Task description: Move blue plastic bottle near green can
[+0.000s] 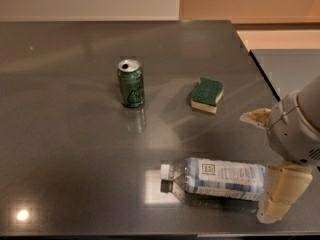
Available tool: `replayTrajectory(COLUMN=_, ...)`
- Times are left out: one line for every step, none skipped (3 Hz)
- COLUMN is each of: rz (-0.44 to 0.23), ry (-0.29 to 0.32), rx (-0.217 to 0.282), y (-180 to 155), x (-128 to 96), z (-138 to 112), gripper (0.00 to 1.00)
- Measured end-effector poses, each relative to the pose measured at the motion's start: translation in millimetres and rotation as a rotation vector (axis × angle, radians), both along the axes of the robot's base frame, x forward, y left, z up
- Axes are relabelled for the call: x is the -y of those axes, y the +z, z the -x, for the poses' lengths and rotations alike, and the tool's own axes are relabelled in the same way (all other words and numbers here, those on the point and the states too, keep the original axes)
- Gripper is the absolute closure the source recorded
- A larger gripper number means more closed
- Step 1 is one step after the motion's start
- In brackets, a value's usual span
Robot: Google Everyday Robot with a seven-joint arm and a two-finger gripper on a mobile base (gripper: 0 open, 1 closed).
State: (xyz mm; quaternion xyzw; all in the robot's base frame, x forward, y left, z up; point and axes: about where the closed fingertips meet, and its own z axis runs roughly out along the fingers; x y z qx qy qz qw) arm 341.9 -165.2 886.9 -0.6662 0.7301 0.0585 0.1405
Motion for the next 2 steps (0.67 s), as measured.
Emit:
replayTrajectory(rz=-0.02, ry=0.019, rx=-0.002, y=-13, x=-5, z=7, gripper=0.0)
replayTrajectory(rz=-0.029, ry=0.03, rx=-0.003, y=-23, x=-7, z=9, gripper=0.0)
